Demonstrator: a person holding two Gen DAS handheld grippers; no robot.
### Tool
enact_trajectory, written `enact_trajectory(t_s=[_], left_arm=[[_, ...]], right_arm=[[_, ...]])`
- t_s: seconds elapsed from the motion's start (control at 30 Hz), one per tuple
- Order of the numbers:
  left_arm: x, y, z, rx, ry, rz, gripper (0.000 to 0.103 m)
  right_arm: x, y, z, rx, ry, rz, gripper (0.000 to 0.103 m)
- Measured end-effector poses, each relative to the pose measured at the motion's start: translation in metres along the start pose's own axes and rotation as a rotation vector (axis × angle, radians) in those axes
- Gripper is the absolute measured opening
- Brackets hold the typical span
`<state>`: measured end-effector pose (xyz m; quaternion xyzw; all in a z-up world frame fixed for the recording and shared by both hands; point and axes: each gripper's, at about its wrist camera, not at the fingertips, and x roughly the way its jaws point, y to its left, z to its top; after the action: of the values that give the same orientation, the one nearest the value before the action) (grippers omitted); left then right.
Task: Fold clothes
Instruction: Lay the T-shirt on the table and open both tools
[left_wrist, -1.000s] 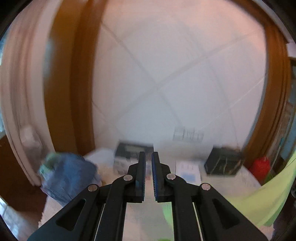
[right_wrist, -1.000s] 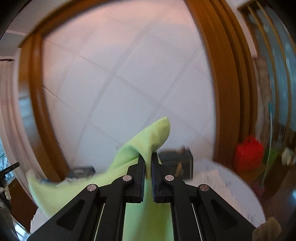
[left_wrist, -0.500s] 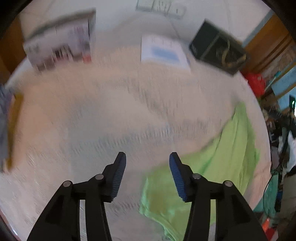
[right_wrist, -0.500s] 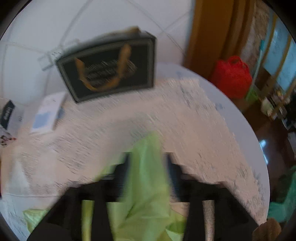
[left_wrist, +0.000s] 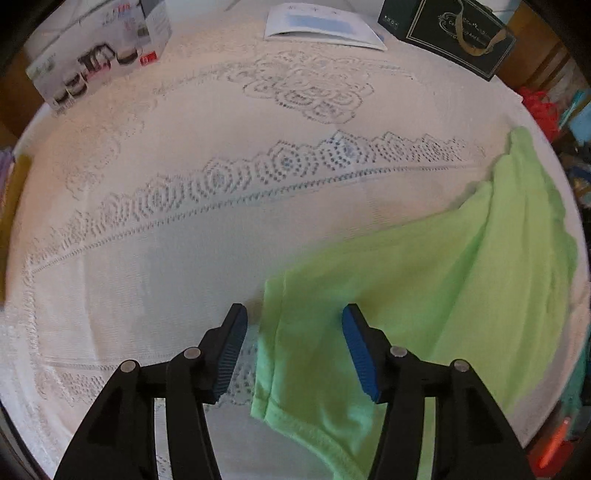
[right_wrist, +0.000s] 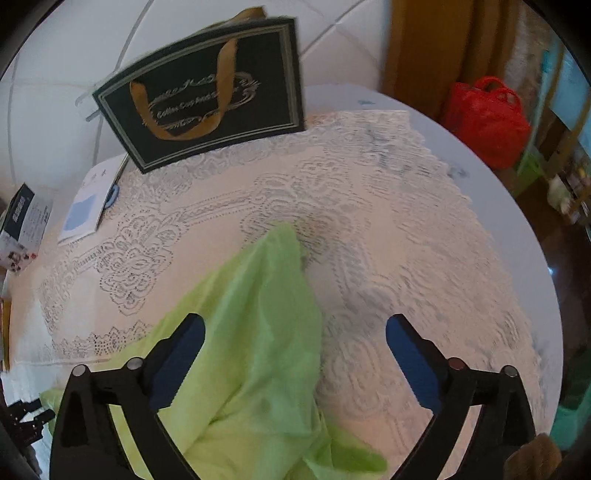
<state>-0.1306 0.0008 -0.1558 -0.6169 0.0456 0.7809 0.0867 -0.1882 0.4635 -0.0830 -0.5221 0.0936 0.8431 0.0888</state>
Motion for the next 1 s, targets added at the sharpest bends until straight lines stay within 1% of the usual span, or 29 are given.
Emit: enact_trajectory(t_s=[0.03,0.07,0.1,0.17,0.2,0.23,0.27,0.3,0.33,0.4,0.43,0.47,0.5,0.53,0.57,0.6,0.63,0.67,0.7,0.73,0.77,0.8,0.83,0.93,1.0], left_arm=[[-0.001,-0.003,0.001,0.0,-0.012,0.012,0.023],[-0.003,-0.007,0.002,-0.007,-0.02,-0.007,0.003],[-0.004,-0.009,0.004,-0.02,-0.014,-0.01,0.002],[-0.007,-0.013,0.006,-0.021,-0.021,0.018,0.002],[-0.012,-0.011,0.008,-0.028,-0.034,0.03,0.001],[-0.023,-0.007,0.011,-0.048,-0.06,0.034,0.001],[-0.034,-0.003,0.013,-0.068,-0.085,0.038,0.001],[-0.046,0.002,0.017,-0.086,-0.117,0.044,0.001],[-0.063,0.009,0.024,-0.101,-0.162,0.053,0.001],[-0.094,0.02,0.041,-0.128,-0.256,0.077,0.001],[-0.105,0.025,0.056,-0.128,-0.308,0.113,0.001],[-0.116,0.029,0.071,-0.124,-0.354,0.161,0.001],[-0.124,0.036,0.087,-0.126,-0.392,0.195,0.002],[-0.125,0.047,0.105,-0.141,-0.406,0.193,0.005],[-0.128,0.059,0.118,-0.153,-0.406,0.177,0.005],[-0.124,0.067,0.132,-0.159,-0.401,0.168,0.018],[-0.119,0.074,0.142,-0.162,-0.388,0.181,0.033],[-0.114,0.079,0.146,-0.168,-0.376,0.19,0.037],[-0.112,0.083,0.143,-0.175,-0.372,0.169,0.039],[-0.109,0.087,0.137,-0.181,-0.365,0.14,0.04],[-0.107,0.092,0.124,-0.181,-0.355,0.096,0.042],[-0.104,0.095,0.105,-0.171,-0.341,0.062,0.046],[-0.1,0.098,0.084,-0.16,-0.316,0.034,0.048],[-0.084,0.094,0.03,-0.137,-0.227,-0.007,0.049],[-0.068,0.095,-0.006,-0.123,-0.168,-0.043,0.049]], right_arm=[[0.009,0.004,0.004,-0.012,0.007,0.005,0.101],[0.018,0.008,0.008,-0.024,0.014,0.01,0.102],[0.029,0.013,0.012,-0.029,0.023,0.013,0.103],[0.051,0.019,0.017,-0.041,0.06,0.02,0.101],[0.065,0.023,0.018,-0.06,0.107,0.014,0.096],[0.073,0.027,0.018,-0.089,0.139,-0.006,0.041],[0.077,0.033,0.015,-0.13,0.159,-0.027,0.008],[0.074,0.039,0.012,-0.175,0.157,-0.047,0.003],[0.067,0.044,0.01,-0.215,0.134,-0.056,0.003],[0.038,0.047,0.013,-0.246,0.044,-0.034,0.003],[0.023,0.046,0.019,-0.229,-0.002,-0.006,0.003],[0.004,0.044,0.031,-0.205,-0.07,0.017,0.003],[-0.009,0.043,0.042,-0.194,-0.124,0.007,0.003],[-0.017,0.043,0.051,-0.182,-0.158,0.01,0.003],[-0.022,0.043,0.062,-0.16,-0.191,0.032,0.004],[-0.028,0.043,0.073,-0.139,-0.221,0.051,0.007],[-0.029,0.044,0.076,-0.127,-0.224,0.038,0.028],[-0.03,0.045,0.079,-0.115,-0.227,0.024,0.063],[-0.031,0.045,0.082,-0.104,-0.229,0.013,0.075],[-0.034,0.044,0.077,-0.099,-0.217,0.027,0.075],[-0.038,0.039,0.065,-0.101,-0.205,0.039,0.075],[-0.043,0.035,0.052,-0.104,-0.193,0.052,0.075],[-0.047,0.031,0.039,-0.106,-0.18,0.063,0.075],[-0.053,0.006,-0.013,-0.091,-0.115,0.05,0.075],[-0.055,-0.014,-0.05,-0.051,-0.074,0.026,0.075]])
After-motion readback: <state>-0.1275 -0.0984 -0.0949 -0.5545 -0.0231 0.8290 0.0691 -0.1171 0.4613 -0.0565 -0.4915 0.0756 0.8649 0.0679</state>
